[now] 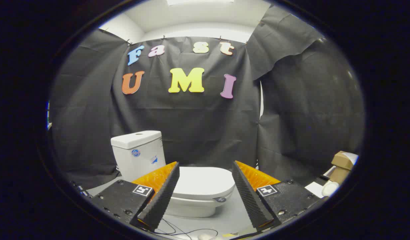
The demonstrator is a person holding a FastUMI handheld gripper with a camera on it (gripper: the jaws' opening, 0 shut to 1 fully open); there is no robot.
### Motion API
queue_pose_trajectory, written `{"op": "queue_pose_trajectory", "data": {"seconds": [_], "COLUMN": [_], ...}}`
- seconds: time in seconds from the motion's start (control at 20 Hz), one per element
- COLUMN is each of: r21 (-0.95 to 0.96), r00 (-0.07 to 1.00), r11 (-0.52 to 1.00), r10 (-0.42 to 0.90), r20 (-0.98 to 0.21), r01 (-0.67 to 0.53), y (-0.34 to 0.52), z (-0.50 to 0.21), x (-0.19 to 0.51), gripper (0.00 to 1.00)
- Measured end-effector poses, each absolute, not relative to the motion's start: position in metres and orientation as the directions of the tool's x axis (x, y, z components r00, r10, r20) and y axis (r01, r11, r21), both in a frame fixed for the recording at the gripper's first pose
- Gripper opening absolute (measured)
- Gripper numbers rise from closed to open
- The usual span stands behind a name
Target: Open the toilet lid.
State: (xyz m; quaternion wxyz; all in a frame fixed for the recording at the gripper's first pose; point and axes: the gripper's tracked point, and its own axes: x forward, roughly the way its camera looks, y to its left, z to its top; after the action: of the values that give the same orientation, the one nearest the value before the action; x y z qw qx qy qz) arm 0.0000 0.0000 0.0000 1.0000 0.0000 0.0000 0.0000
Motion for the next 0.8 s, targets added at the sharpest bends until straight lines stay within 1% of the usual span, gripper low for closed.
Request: {"op": "queue_pose_trajectory", "data": {"seconds": [0.8], "r21": [0.006], "r00": [1.000], "r11": [1.000], "r10": [0.024], "r20": [0.000], "r01": [-0.024], "y": [0.0088], "z": [0.0000], "x": [0.0051], "gripper": [0.99]}}
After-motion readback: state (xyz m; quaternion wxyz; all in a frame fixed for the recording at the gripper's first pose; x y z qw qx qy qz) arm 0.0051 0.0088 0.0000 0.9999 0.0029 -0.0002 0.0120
